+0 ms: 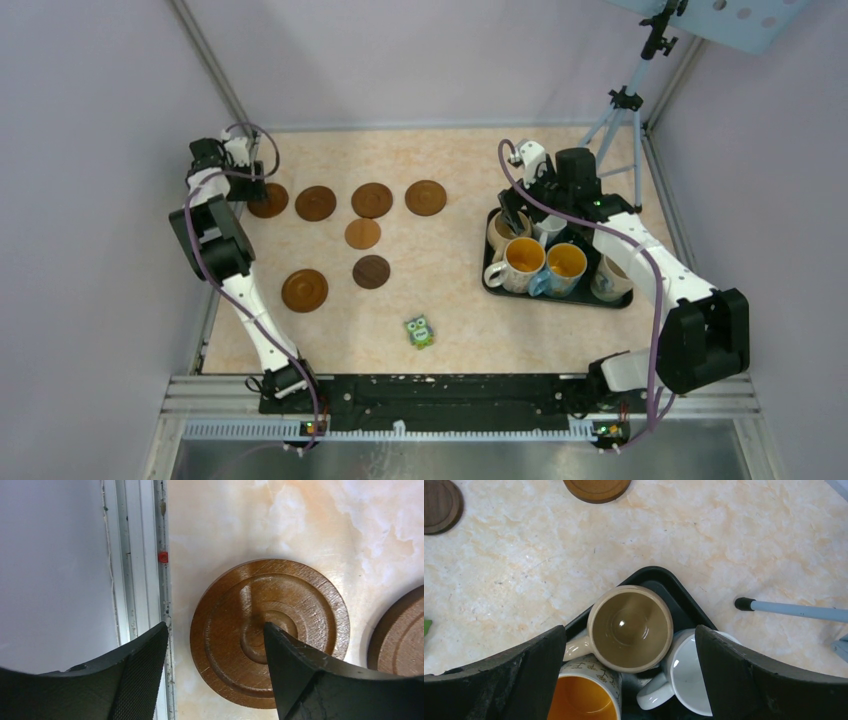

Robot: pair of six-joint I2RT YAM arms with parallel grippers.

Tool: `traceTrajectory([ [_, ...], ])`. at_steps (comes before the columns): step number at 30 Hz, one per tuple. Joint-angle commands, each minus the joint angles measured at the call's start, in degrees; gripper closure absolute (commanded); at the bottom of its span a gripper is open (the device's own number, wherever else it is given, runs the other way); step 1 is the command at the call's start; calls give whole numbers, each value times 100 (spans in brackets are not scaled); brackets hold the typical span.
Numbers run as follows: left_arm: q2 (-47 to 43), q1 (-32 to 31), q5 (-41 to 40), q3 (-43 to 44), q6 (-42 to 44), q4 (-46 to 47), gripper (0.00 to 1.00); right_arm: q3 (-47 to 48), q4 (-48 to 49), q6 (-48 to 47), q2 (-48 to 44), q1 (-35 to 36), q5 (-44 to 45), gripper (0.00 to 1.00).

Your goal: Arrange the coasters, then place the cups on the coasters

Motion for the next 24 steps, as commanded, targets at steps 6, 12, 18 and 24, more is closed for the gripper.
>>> traceTrajectory([
  [6, -1097, 22, 912, 461, 133, -388, 15, -19, 141, -53, -164, -37, -66, 1],
  [12, -2229, -66, 2124, -777, 914, -1078, 10, -35, 156, -44, -197, -34, -116, 1],
  [18, -3363, -521, 2436, -2492, 1123, -969, 14, -47, 186, -1, -166, -47, -155, 1],
  [24, -4041, -914, 2778, -3538, 1360, -1089, 13, -85, 256, 49, -3, -116, -84, 1],
])
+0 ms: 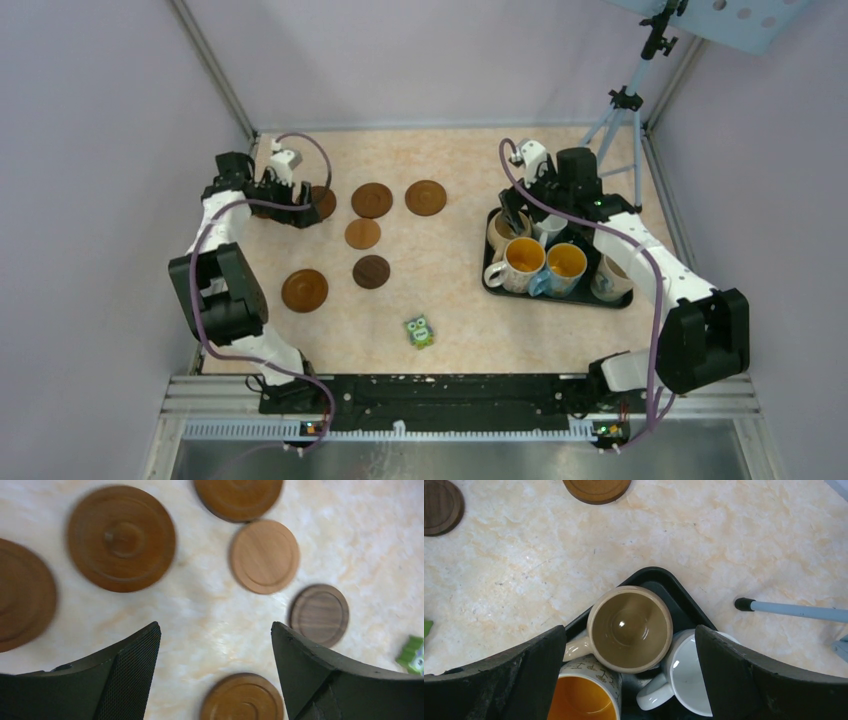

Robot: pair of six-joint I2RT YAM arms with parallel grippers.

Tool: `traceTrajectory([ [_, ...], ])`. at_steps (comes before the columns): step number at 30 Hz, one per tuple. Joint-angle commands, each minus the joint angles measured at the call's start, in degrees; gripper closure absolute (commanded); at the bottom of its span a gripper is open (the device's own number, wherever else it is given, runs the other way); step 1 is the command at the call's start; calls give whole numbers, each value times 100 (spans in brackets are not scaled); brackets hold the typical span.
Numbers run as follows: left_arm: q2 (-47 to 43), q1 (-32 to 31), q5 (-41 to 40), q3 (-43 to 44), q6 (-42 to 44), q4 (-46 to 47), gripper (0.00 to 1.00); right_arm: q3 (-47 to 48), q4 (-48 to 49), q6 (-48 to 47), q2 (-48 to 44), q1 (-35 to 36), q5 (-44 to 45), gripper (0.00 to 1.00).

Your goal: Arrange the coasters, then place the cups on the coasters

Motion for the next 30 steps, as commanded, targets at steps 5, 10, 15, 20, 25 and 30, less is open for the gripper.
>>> traceTrajectory([
  [5, -773, -275, 87, -1277, 574, -330, 13, 50, 104, 114, 140, -158, -82, 1],
  [10, -1097, -197, -330, -1946, 761, -538, 13, 8, 97, 180, -43, -302, -278, 1],
  [15, -1514, -187, -697, -2205, 810, -691, 12, -82, 170, 185, -152, -353, -470, 1],
  [20, -1606, -187, -1124, -2484, 844, -472, 13, -39, 76, 217, -31, -346, -641, 1],
  [25, -1506, -151, -1780, -2708, 933, -157, 14, -31, 78, 232, -34, -350, -654, 1],
  [30, -1350, 60, -2089, -2775, 1131, -45, 14, -30, 83, 206, -34, -346, -640, 1],
])
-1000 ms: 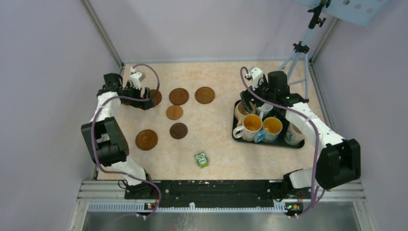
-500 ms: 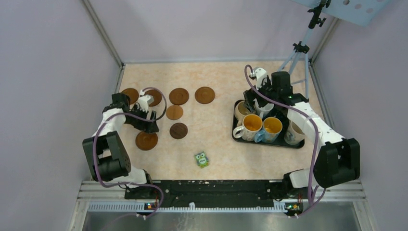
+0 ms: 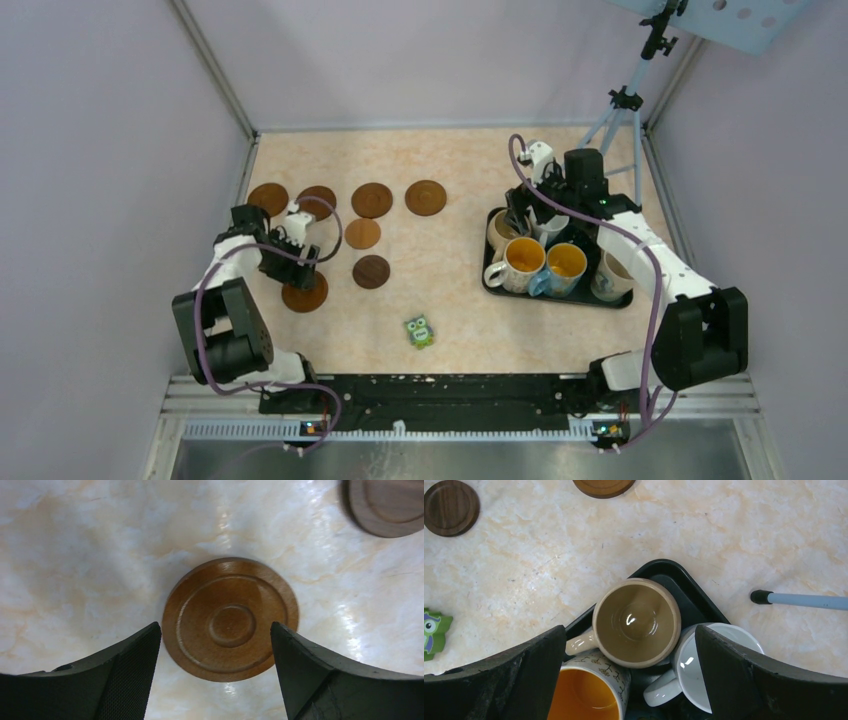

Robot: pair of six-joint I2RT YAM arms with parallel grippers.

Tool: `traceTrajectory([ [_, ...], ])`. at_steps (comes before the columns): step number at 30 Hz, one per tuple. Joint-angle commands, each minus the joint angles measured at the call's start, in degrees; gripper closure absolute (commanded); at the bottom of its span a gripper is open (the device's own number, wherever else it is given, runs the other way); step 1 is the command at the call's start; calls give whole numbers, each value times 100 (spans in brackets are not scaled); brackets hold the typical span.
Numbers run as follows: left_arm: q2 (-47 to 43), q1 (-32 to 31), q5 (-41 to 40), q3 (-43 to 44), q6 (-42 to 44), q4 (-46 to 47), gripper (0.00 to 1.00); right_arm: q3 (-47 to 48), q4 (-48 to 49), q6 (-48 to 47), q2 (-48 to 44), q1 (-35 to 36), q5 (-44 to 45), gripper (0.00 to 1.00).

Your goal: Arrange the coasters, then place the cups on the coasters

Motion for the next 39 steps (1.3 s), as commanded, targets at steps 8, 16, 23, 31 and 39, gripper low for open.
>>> traceTrajectory([
  [8, 277, 185, -662, -418, 416, 729, 20, 66, 106, -3, -74, -33, -153, 1],
  [16, 827, 186, -765, -52, -41, 1147, 42, 51, 109, -19, -63, -27, -136, 1],
  [23, 1548, 186, -962, 765, -548, 1386, 48, 41, 110, -27, -89, -28, -118, 1],
  [31, 2159, 192, -1392, 1306, -662, 1576, 49, 31, 106, -38, -87, -30, -99, 1],
  [39, 2241, 197, -1645, 1420, -667, 1692, 48, 45, 96, -29, -74, -33, -104, 1],
])
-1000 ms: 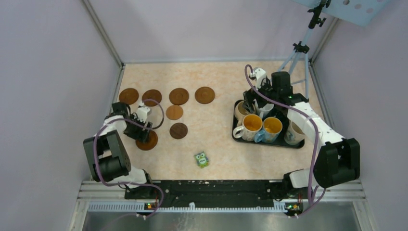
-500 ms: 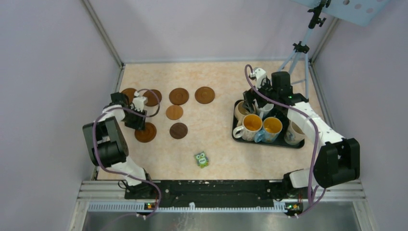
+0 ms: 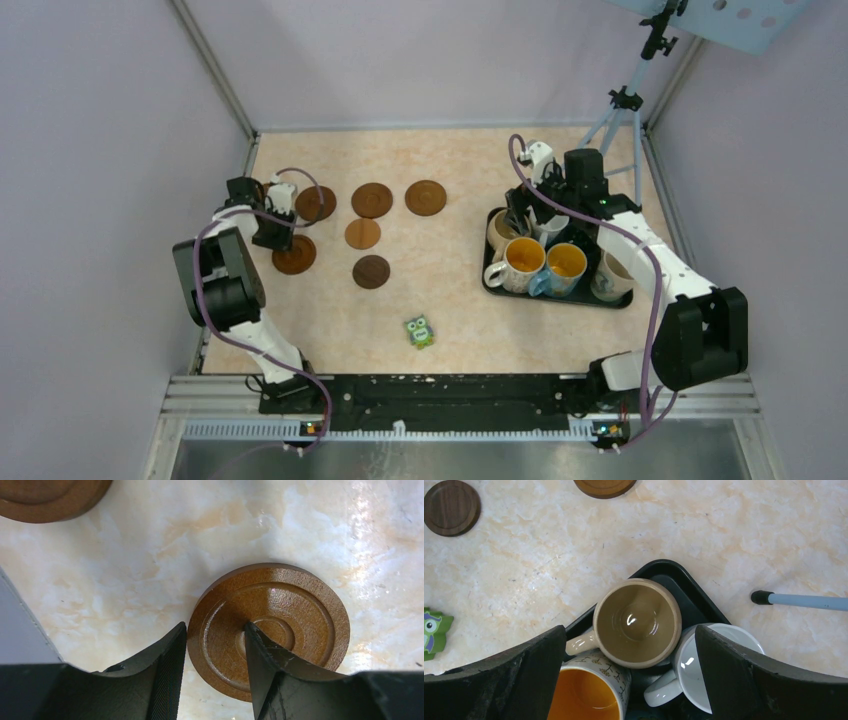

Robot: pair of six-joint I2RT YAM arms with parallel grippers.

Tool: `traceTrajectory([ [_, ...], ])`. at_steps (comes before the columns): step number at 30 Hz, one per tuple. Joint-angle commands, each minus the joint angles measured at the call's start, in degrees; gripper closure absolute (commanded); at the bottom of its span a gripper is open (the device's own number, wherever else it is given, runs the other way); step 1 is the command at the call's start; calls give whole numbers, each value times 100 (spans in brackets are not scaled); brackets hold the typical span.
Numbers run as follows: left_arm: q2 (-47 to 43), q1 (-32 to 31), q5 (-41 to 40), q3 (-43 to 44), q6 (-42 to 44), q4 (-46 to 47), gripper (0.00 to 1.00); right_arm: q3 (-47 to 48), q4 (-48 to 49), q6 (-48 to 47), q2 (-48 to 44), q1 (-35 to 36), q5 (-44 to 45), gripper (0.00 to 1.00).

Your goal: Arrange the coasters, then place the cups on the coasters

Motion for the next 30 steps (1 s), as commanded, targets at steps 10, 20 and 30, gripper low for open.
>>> traceTrajectory([
  [10, -214, 40, -295, -62, 128, -10, 42, 57, 86, -11, -61, -34, -106, 1],
  [20, -555, 29, -93, 212, 127, -464, 35, 55, 92, -10, -103, -36, -91, 1],
  [30, -1028, -231, 1169, 641, 120, -983, 28, 55, 86, -9, -114, -29, -122, 1],
])
